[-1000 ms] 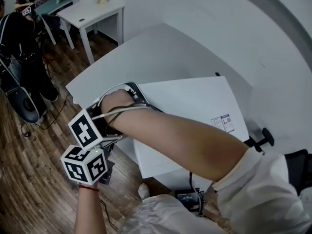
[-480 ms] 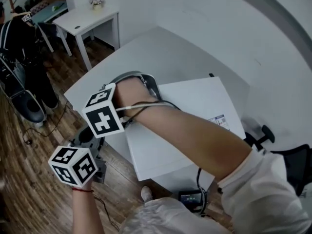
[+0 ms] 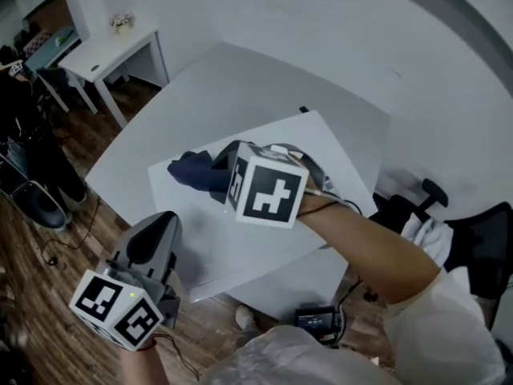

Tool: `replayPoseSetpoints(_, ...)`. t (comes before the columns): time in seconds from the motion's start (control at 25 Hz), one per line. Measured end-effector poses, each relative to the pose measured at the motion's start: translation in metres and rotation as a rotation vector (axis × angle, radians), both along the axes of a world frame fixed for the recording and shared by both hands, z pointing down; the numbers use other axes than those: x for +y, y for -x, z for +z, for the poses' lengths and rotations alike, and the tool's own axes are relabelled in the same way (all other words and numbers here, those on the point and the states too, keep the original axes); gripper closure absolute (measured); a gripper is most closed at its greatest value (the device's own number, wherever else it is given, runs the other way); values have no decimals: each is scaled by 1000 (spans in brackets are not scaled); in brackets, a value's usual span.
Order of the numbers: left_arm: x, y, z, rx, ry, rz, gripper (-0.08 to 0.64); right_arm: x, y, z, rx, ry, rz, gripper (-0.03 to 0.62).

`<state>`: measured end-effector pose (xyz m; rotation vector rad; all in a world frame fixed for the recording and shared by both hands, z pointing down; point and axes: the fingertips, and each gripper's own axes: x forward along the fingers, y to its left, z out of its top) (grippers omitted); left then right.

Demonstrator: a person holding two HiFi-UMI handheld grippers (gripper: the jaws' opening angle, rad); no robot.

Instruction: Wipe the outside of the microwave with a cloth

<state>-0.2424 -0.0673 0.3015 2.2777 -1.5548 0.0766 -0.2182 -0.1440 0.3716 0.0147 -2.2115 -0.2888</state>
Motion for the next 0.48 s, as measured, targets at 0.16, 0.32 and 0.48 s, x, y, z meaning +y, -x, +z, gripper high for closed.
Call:
replayPoseSetpoints(0.16, -15, -46, -7, -38, -7, 52, 555, -2, -47, -11, -153, 80, 101, 436)
replayPoseSetpoints(0.32, -26, -93, -8, -48, 5, 90, 555, -5, -97, -11, -237, 140, 146, 436)
replayPoseSetpoints(0.48, -39, -144, 1, -96, 34, 136, 554, -11, -148, -7, -305, 162, 125, 436)
